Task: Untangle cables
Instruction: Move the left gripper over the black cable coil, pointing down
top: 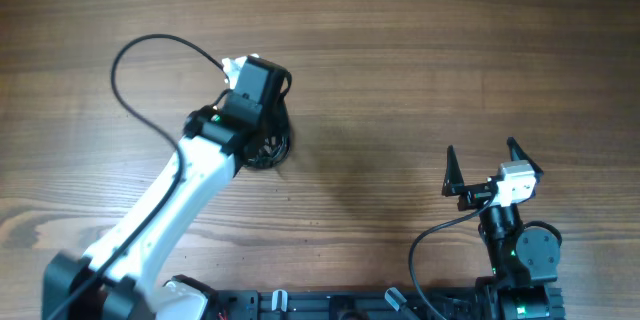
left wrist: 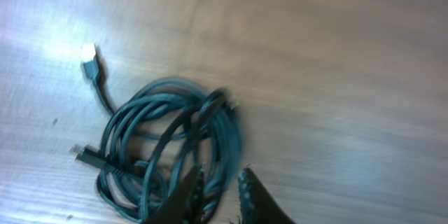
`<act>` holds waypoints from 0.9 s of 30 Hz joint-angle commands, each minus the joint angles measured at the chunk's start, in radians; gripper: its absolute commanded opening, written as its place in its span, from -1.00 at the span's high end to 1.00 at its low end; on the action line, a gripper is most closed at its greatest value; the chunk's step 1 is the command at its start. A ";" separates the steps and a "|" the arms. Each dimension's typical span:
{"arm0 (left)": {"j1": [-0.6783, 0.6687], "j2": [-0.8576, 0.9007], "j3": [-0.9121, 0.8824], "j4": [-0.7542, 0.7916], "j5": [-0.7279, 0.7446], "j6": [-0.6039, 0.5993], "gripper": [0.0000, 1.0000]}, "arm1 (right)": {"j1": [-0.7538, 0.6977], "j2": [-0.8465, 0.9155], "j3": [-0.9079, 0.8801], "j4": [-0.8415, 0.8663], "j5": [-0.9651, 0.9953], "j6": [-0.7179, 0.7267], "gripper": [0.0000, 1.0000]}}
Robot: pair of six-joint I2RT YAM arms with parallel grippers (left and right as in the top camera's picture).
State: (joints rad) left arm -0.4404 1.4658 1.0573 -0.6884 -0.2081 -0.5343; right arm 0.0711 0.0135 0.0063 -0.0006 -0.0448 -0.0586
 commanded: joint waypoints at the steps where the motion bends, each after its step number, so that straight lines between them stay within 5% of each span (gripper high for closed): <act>1: 0.000 0.130 -0.006 -0.020 -0.047 0.002 0.39 | -0.002 -0.003 -0.001 0.002 -0.015 -0.018 -0.99; 3: 0.000 0.192 -0.006 -0.018 -0.043 0.002 0.56 | -0.002 -0.003 -0.001 0.002 -0.015 -0.018 -0.99; 4: -0.001 0.219 -0.006 -0.016 -0.027 0.002 0.92 | -0.002 -0.003 -0.001 0.002 -0.015 -0.018 -0.99; 15: 0.003 0.063 0.131 -0.013 -0.010 0.055 0.91 | -0.002 -0.003 -0.001 0.002 -0.015 -0.018 -0.99; 19: 0.006 -0.028 0.136 -0.006 -0.010 0.055 0.30 | -0.002 -0.003 -0.001 0.002 -0.015 -0.018 -0.99; 21: 0.006 -0.028 0.134 -0.043 -0.009 0.055 -0.65 | -0.002 -0.003 -0.001 0.002 -0.015 -0.018 -0.99; 27: 0.006 0.053 0.106 -0.124 -0.010 0.055 -0.92 | -0.002 -0.003 -0.001 0.002 -0.015 -0.018 -1.00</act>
State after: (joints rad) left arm -0.4385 1.4597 1.1889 -0.7994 -0.2192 -0.4835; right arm 0.0711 0.0135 0.0063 -0.0006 -0.0448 -0.0586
